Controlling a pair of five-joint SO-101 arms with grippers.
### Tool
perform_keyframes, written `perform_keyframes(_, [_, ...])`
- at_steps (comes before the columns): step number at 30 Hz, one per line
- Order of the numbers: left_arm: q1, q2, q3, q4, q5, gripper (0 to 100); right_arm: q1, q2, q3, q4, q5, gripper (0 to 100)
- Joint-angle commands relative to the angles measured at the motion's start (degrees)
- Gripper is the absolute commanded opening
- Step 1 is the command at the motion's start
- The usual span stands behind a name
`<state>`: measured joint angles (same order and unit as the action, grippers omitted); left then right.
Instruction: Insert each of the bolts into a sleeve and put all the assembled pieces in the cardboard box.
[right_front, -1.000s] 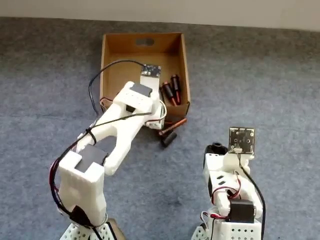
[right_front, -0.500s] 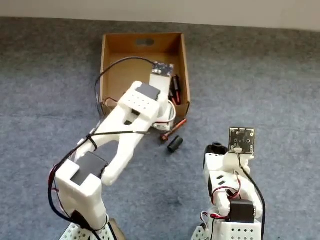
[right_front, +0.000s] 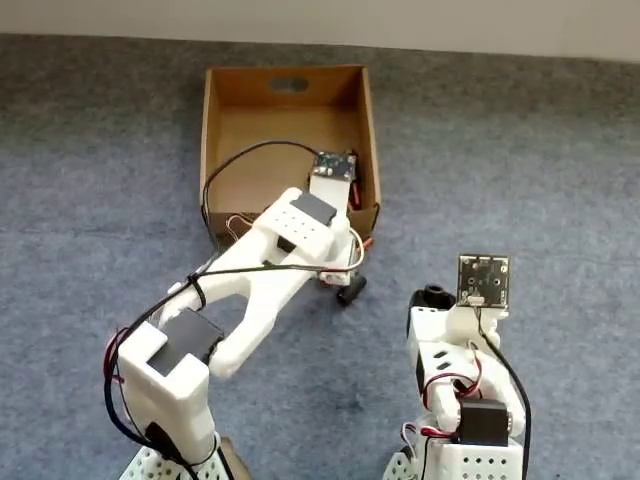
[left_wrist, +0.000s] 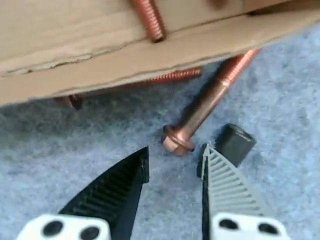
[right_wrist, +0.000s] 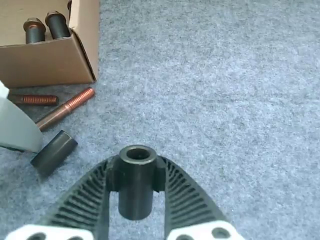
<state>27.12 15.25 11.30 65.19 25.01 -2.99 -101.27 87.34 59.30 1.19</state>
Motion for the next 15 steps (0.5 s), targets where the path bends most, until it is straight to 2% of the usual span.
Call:
perform_keyframes(1, [-0.5,-2.9,0.5,-0.7,0.3,19,0.4,-0.5,-0.4,0.0,-0.4,0.5])
perform_keyframes(9, [-2.7,-2.9,0.7,-6.4,0.3,19,0.4,-0.5,-0.4,0.0,-0.4,0.5])
perform_keyframes(15, [-2.2,-2.7,0.7,-6.8,0.5,19,0.4,-0.5,-0.4,0.0,-0.4,0.5])
